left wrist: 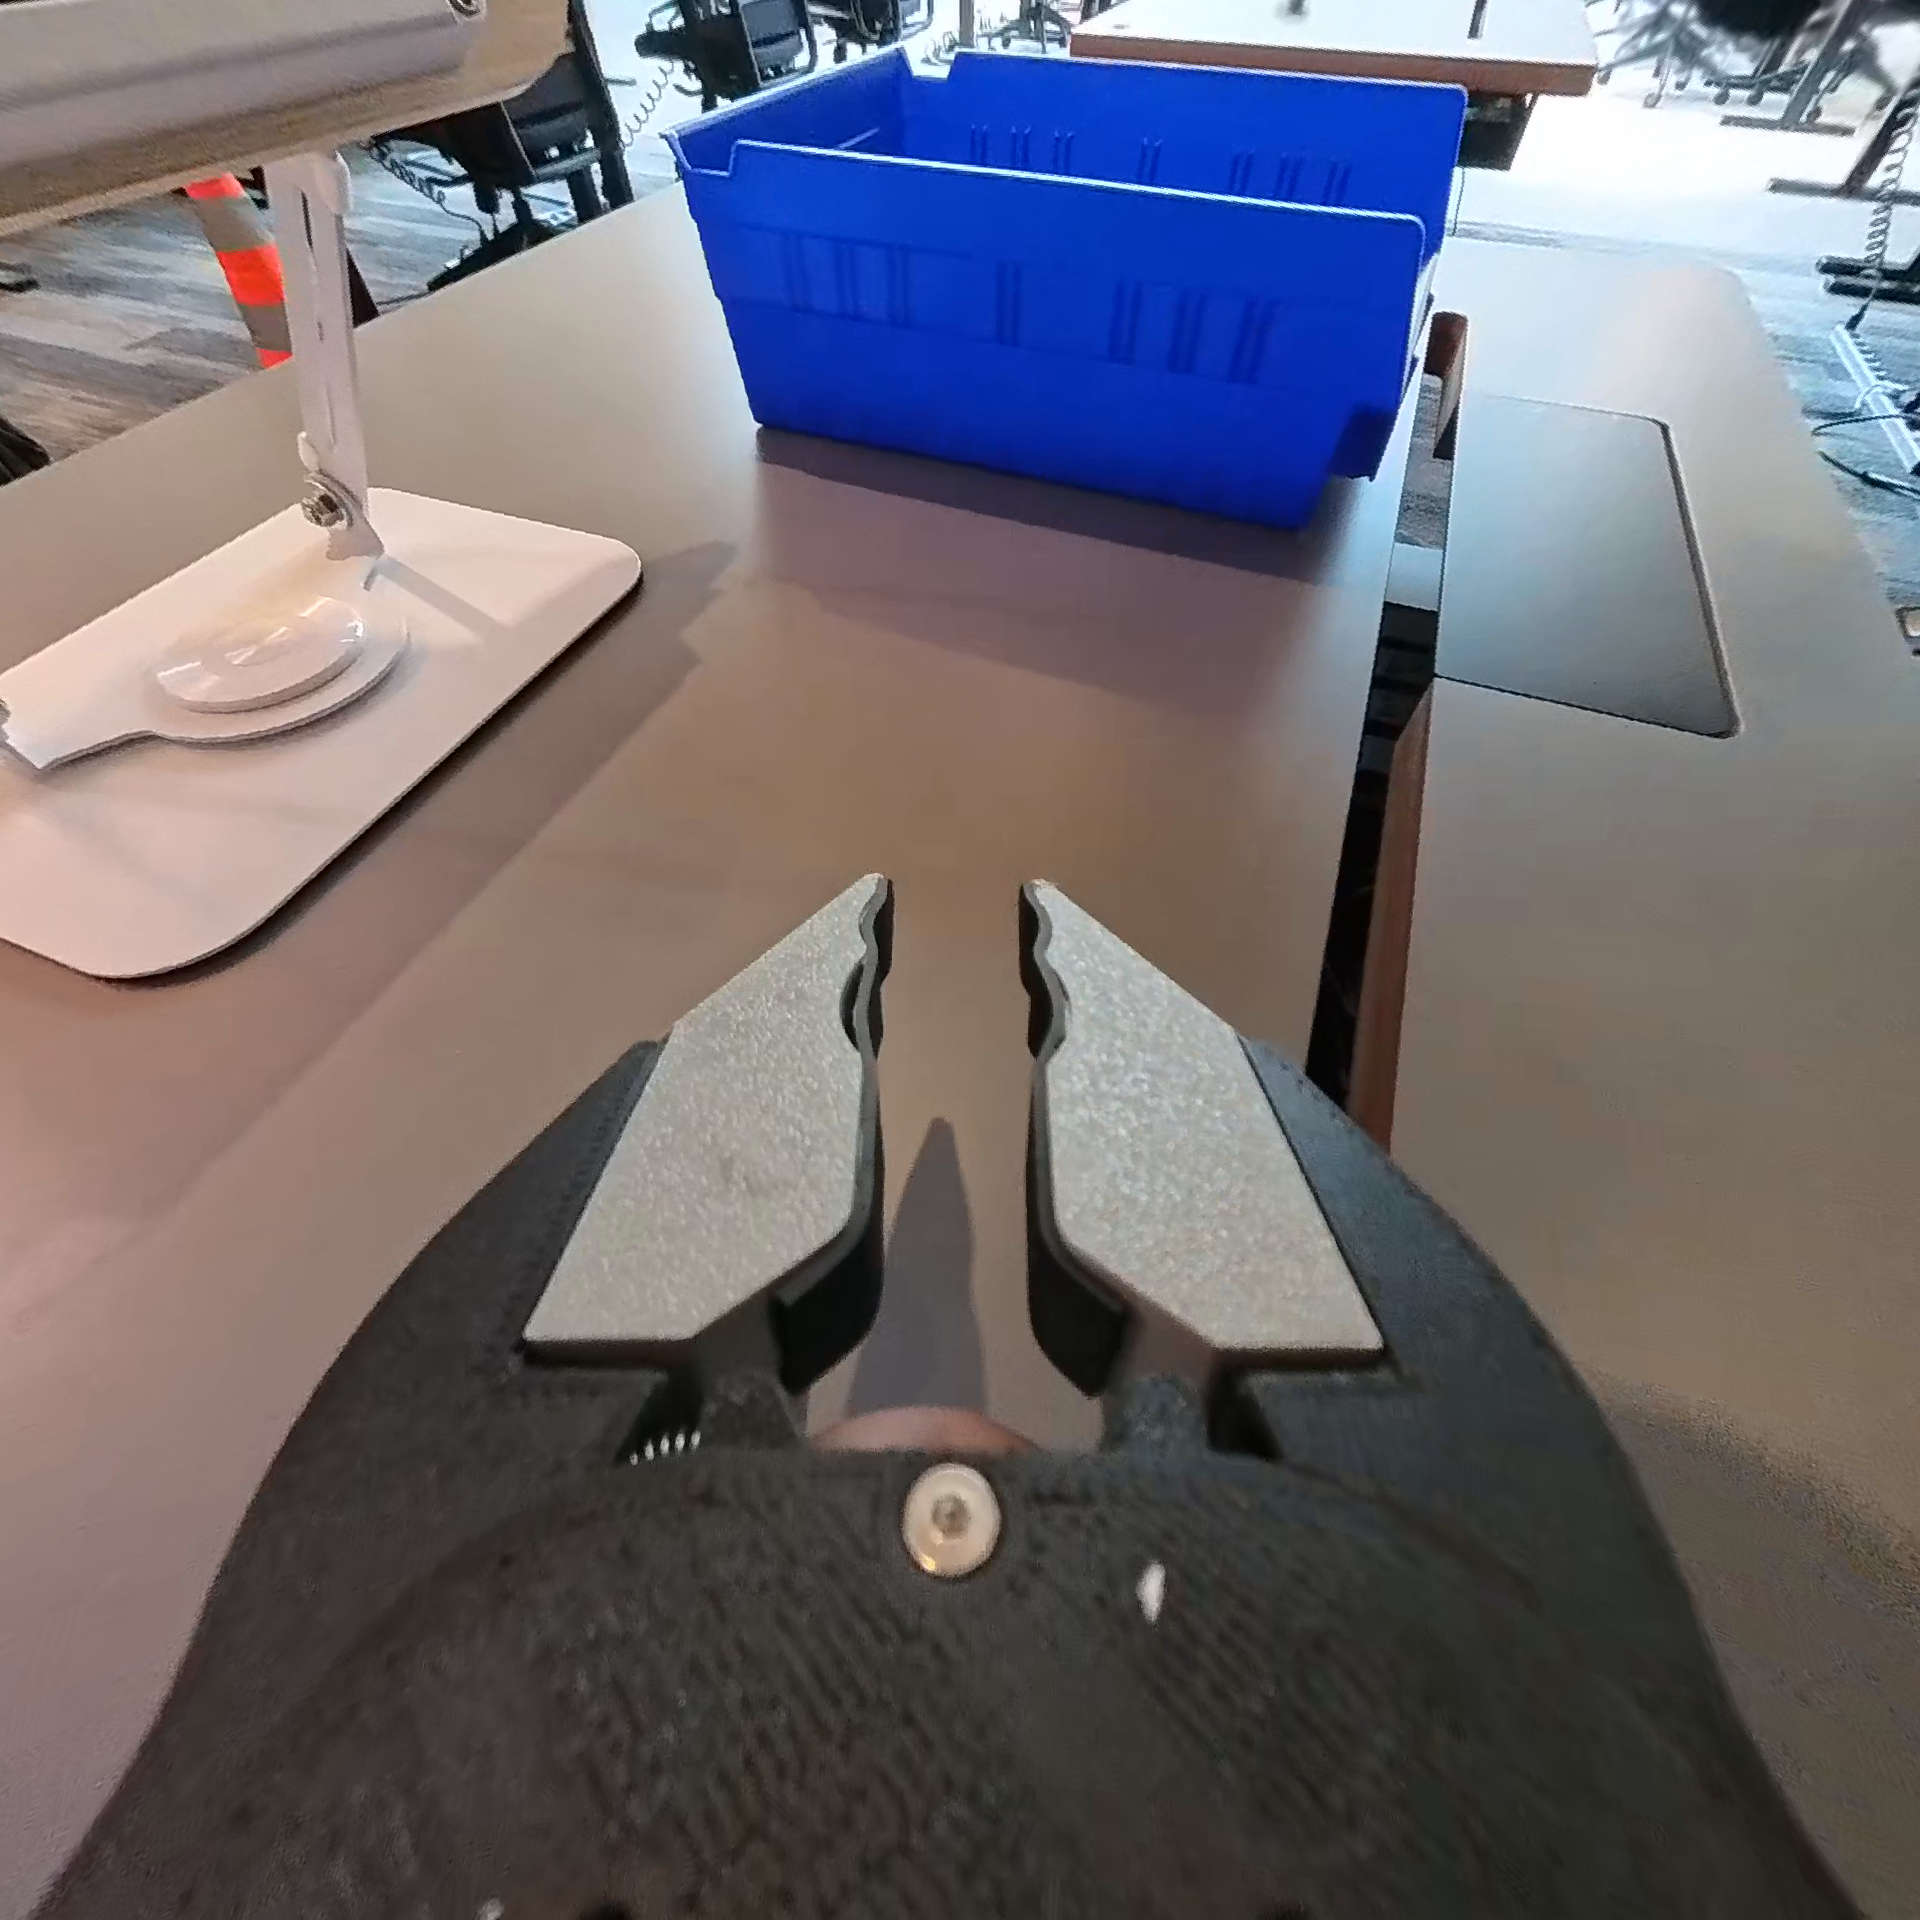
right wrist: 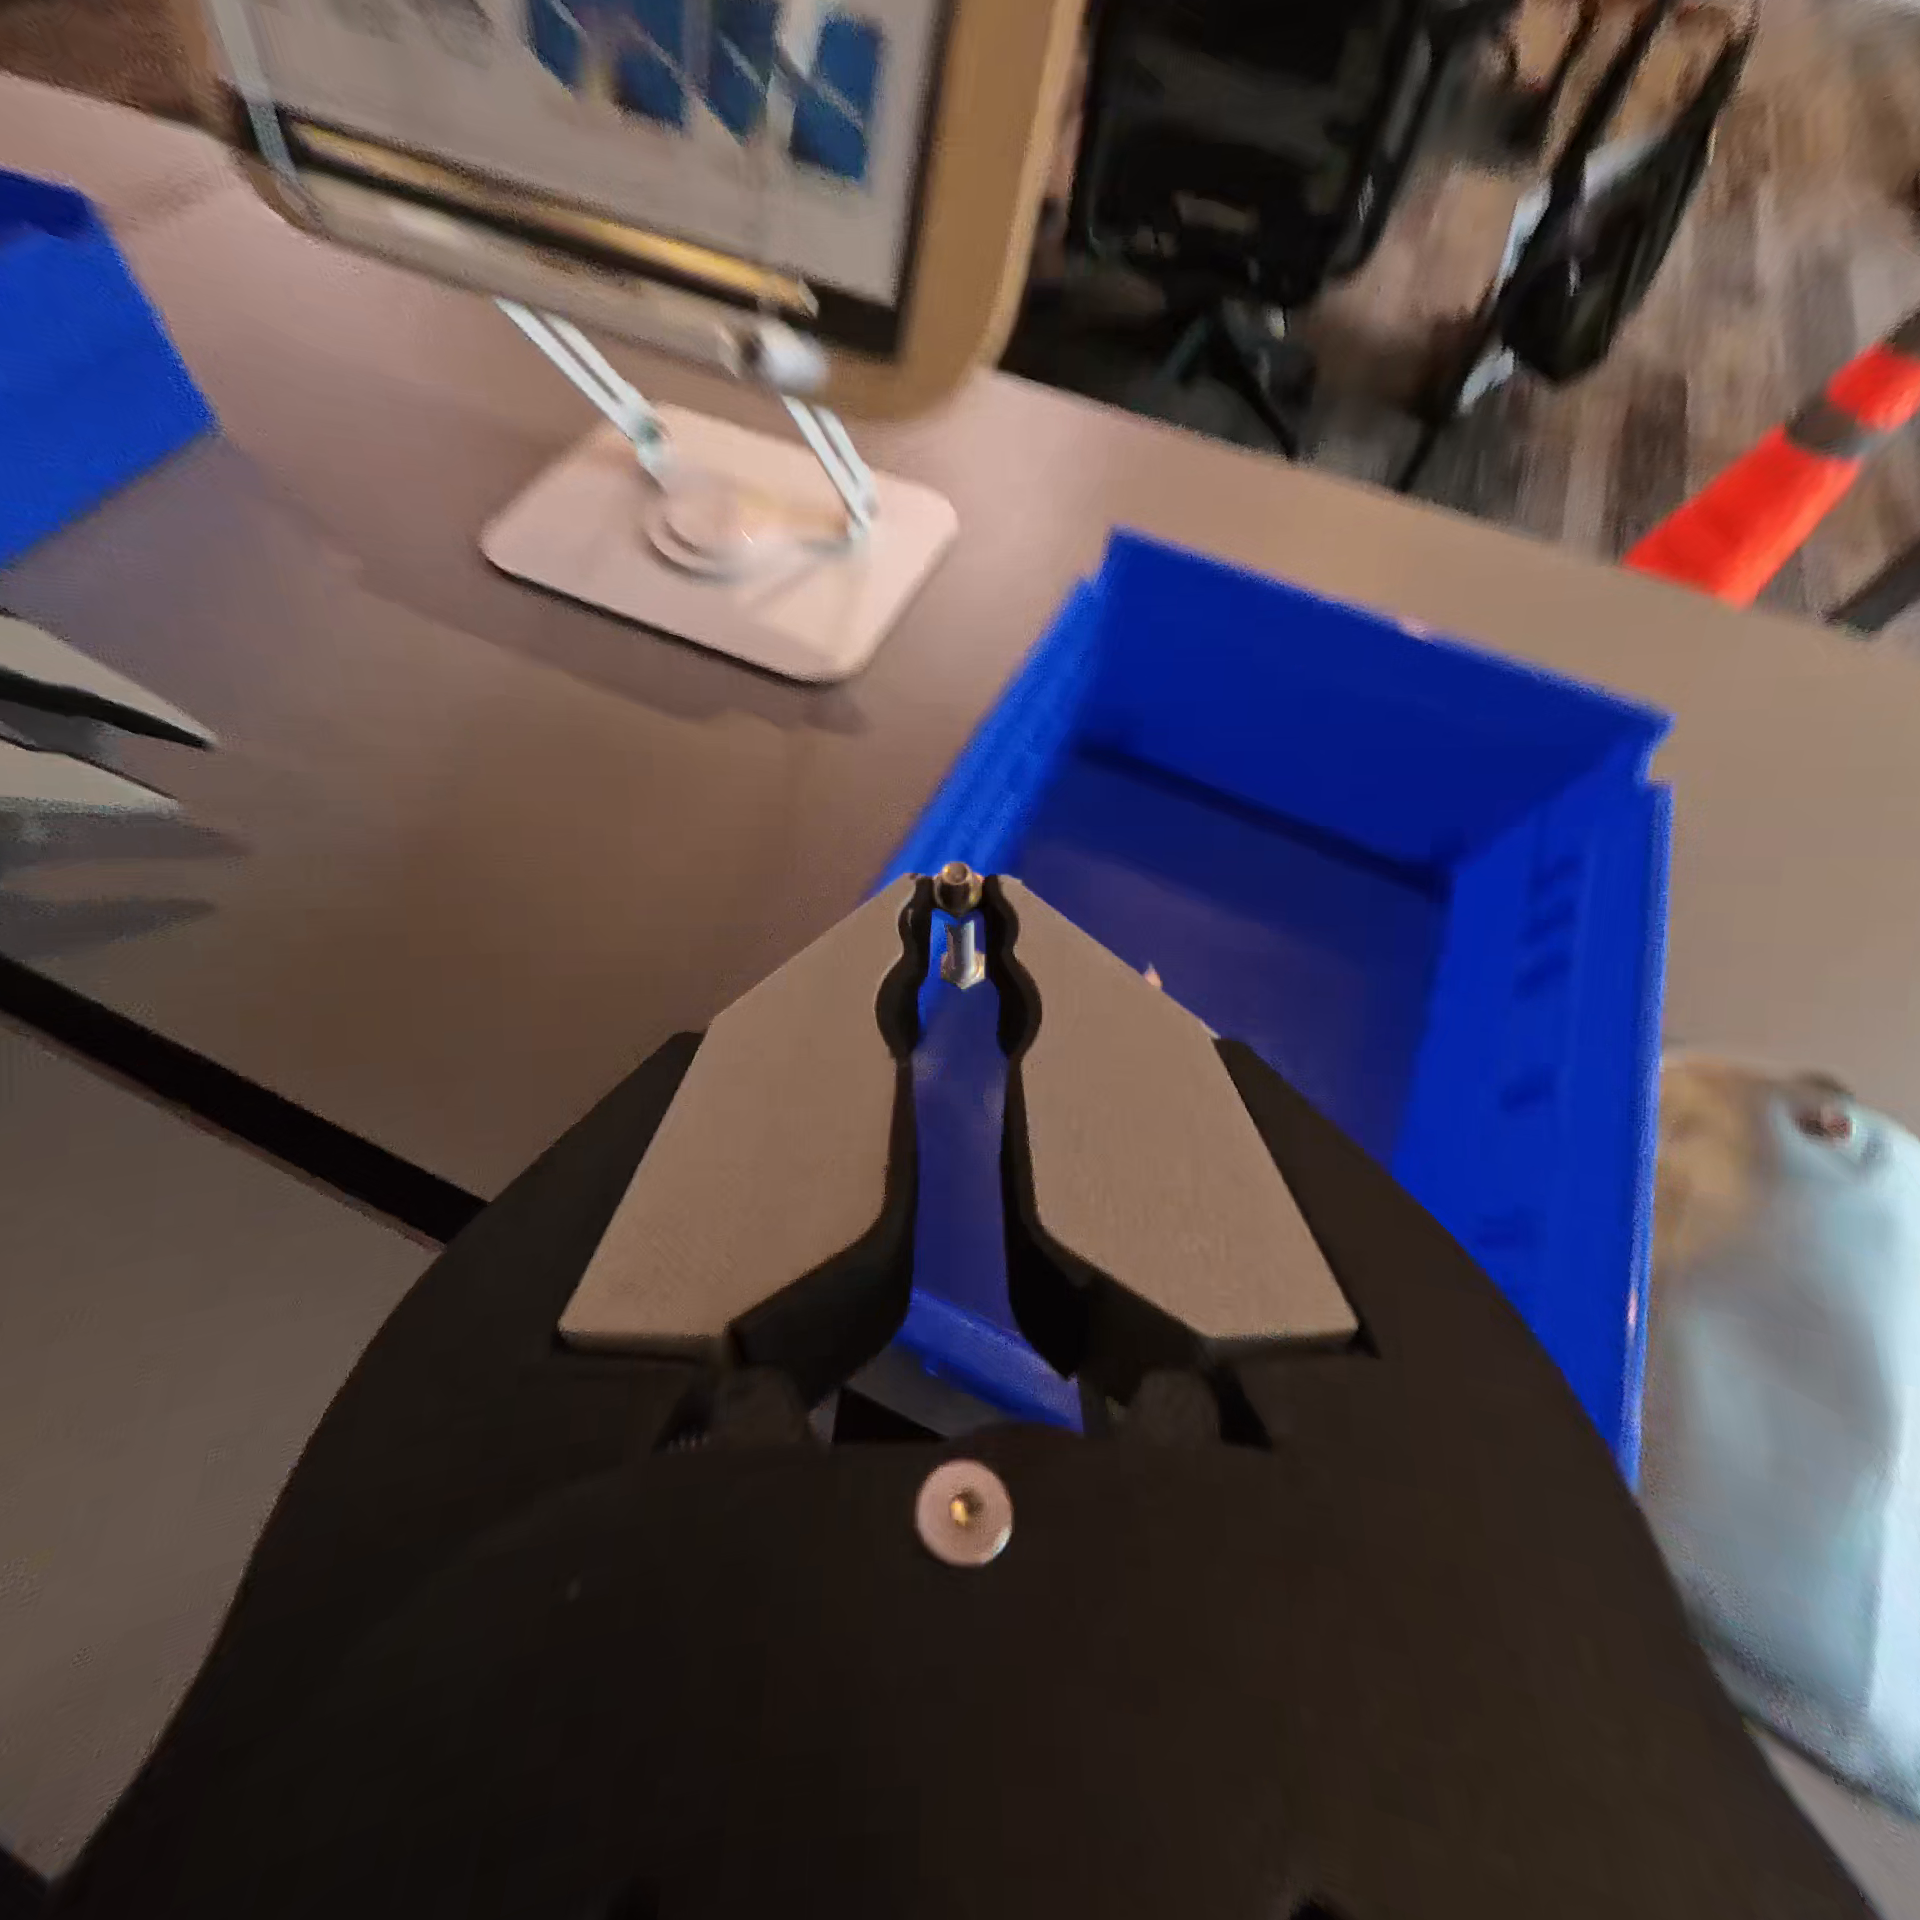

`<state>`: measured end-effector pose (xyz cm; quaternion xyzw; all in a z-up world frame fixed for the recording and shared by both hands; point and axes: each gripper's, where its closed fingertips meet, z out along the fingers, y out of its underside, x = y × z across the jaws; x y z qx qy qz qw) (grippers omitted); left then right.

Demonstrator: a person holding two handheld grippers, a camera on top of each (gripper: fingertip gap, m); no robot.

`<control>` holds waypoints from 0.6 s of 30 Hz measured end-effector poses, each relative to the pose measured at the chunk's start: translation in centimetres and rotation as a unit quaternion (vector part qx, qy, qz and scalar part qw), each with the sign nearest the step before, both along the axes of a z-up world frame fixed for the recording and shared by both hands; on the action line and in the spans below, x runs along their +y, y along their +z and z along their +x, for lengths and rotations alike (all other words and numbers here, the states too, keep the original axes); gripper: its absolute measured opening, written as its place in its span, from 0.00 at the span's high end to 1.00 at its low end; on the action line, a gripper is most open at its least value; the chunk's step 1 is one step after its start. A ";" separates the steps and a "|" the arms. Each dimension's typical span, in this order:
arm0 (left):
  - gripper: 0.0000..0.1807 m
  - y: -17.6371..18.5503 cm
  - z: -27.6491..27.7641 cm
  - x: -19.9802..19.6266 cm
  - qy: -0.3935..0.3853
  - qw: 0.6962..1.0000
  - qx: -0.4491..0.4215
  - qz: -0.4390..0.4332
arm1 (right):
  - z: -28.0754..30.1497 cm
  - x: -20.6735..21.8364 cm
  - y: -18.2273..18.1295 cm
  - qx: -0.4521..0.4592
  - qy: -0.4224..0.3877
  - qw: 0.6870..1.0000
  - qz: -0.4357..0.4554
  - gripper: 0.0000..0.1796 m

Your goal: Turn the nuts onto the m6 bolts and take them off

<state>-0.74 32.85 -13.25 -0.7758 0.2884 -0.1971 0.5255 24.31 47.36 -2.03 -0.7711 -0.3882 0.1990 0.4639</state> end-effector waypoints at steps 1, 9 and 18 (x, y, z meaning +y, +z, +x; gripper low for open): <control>0.88 0.0 0.0 0.0 0.000 1.000 0.002 0.001 | 0.6 0.9 -1.5 -0.013 -0.012 1.000 -0.014 0.96; 0.89 0.0 -0.1 0.0 0.005 1.000 0.001 0.001 | 1.3 5.3 -10.6 -0.103 -0.044 0.987 -0.113 0.96; 0.89 -0.1 -0.1 0.0 -0.001 1.000 -0.007 -0.009 | 1.8 6.4 -12.1 -0.105 -0.061 0.986 -0.115 0.83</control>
